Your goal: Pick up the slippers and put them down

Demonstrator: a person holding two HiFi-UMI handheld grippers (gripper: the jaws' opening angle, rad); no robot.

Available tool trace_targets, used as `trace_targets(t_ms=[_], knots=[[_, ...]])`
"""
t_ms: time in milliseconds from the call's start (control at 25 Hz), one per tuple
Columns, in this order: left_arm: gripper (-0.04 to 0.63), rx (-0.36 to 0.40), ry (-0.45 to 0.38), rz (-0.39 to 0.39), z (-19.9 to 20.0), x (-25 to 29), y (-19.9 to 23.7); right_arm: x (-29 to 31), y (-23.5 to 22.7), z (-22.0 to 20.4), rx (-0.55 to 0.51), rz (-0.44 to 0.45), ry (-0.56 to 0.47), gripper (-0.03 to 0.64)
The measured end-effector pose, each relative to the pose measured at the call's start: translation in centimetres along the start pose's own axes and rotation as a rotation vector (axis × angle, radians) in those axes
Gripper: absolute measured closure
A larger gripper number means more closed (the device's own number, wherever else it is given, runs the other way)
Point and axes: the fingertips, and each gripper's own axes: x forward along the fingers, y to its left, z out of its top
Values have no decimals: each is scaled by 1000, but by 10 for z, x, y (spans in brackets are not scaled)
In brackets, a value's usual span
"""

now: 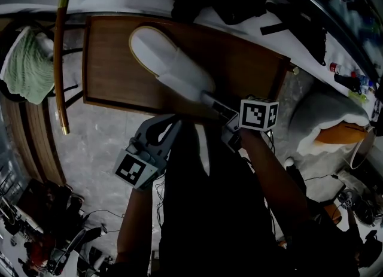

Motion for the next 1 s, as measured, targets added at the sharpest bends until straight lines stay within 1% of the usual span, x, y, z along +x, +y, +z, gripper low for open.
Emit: trace_targets(t_ms=[120, 280, 320, 400, 560, 760, 1000], knots=[[572, -2, -3, 0, 0, 2, 0, 1, -4, -2, 7, -8, 24, 436], [572, -9, 0, -3, -1, 5, 0, 3, -4, -8, -11, -3, 77, 440], [572, -10, 0, -2, -2, 5, 0, 4, -4, -9, -17, -4, 83, 453], [572, -13, -1, 0, -2, 6, 2, 4, -6, -10, -23, -9, 89, 511], [572, -14, -5, 5, -2, 4, 3, 4, -6, -9, -12, 5, 90, 522], [572, -9, -7, 10, -2, 1, 2, 1, 0, -7, -10, 31, 66, 537], [572, 15, -52, 13, 13, -6, -11, -10, 17, -5, -36, 61, 43, 549]])
